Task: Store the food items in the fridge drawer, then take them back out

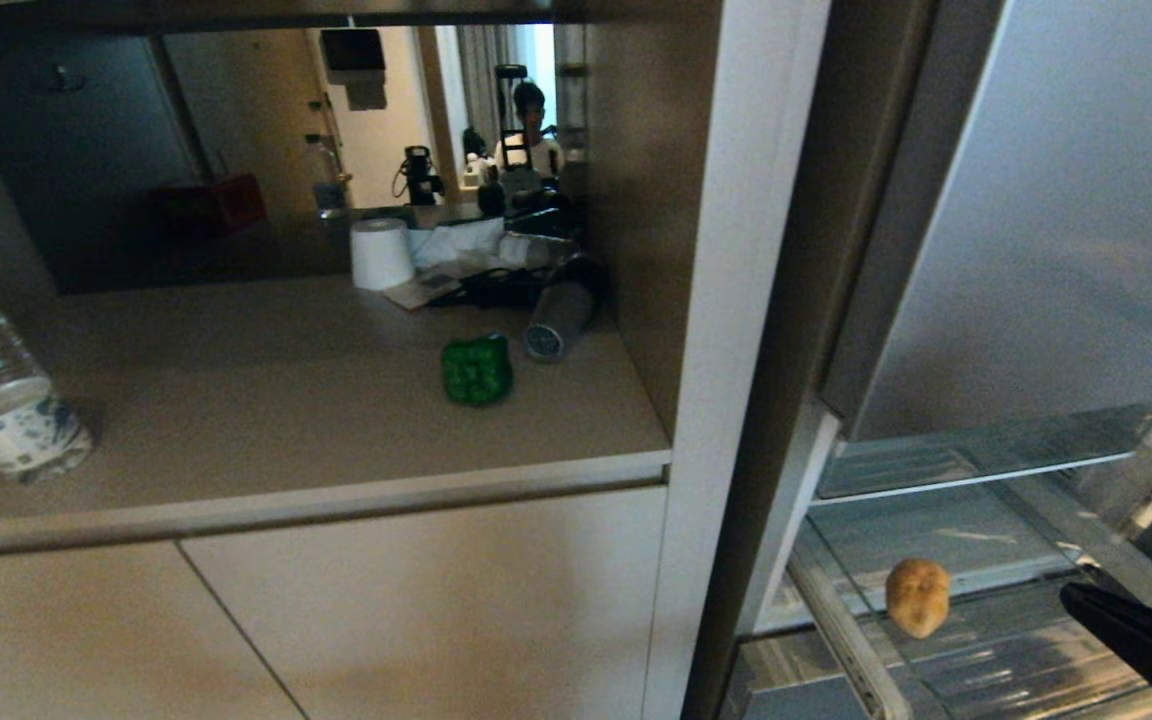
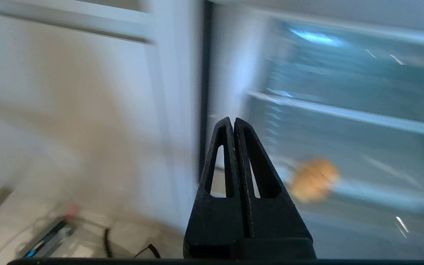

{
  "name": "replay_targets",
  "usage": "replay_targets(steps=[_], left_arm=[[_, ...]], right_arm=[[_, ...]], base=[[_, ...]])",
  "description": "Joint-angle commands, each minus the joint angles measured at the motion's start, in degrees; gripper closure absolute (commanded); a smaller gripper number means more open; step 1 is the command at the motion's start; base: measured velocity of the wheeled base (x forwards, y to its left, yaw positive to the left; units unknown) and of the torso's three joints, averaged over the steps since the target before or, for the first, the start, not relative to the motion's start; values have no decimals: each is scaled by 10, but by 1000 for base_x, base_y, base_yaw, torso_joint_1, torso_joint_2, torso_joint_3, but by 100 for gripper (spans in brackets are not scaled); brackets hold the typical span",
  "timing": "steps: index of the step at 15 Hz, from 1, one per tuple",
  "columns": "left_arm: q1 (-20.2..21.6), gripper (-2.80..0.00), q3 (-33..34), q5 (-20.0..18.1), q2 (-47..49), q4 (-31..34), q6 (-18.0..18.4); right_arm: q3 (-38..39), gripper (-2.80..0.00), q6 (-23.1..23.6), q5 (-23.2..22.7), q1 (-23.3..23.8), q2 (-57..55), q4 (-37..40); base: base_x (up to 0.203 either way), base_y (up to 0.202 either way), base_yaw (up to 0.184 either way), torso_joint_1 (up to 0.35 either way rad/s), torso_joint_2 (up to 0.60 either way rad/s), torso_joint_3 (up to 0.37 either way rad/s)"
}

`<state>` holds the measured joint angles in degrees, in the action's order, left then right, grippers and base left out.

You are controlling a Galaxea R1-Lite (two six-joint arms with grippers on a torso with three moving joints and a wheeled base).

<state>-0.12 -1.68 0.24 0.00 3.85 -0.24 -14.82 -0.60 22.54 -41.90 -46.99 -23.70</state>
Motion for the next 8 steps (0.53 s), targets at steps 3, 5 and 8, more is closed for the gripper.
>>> replay_targets(steps=[3,5,8], left_arm=[[0,0,-1,0,0,0,0],[0,0,0,0,0,0,0],[0,0,0,0,0,0,0]], right_arm=[[1,0,0,1,1,-4,-1],[1,0,0,1,3,-5,-1],[1,0,0,-1,4,-4,-2]], base=[[2,7,-175,-1,-1,2],[0,8,-176,2,2,6],[1,7,-175,1,4,1]])
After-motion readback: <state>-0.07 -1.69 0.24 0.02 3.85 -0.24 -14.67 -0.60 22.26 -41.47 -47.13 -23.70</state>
